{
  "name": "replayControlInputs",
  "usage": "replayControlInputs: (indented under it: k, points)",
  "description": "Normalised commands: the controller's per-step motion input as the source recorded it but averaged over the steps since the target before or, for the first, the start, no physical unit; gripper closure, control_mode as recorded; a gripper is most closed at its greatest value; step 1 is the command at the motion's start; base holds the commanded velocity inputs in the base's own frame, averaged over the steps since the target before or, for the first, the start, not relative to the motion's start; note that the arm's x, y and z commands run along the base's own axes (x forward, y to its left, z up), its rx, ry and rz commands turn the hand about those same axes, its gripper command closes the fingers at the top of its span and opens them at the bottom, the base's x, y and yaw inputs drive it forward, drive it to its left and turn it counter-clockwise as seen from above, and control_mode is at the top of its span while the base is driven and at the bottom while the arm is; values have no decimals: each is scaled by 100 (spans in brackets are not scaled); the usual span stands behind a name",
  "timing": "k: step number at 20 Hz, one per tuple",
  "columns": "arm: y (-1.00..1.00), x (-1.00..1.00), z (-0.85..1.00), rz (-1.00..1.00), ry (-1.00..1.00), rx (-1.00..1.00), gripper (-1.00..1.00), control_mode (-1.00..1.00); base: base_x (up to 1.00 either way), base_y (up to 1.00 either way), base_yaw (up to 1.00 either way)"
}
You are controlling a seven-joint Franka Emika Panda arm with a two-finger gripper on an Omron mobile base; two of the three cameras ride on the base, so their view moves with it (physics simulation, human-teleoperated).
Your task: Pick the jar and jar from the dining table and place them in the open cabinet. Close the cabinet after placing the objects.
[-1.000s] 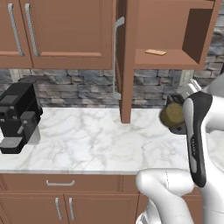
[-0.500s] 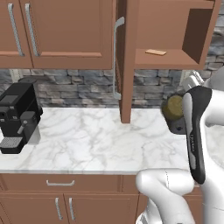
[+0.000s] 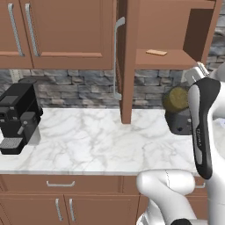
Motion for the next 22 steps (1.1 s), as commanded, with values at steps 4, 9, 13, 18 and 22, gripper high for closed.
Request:
replayControlInputs:
  k: [4, 9, 13, 18, 22]
  points:
    - [0, 0, 24, 4, -14, 0, 100, -100, 0, 0, 0]
    - [0, 0, 23, 2, -12, 0, 100, -100, 0, 0, 0]
    - [0, 0, 20, 0, -9, 0, 100, -100, 0, 0, 0]
    - [0, 1, 22, 0, -5, 0, 100, -100, 0, 0, 0]
    - [0, 20, 25, 0, -2, 0, 100, -100, 0, 0, 0]
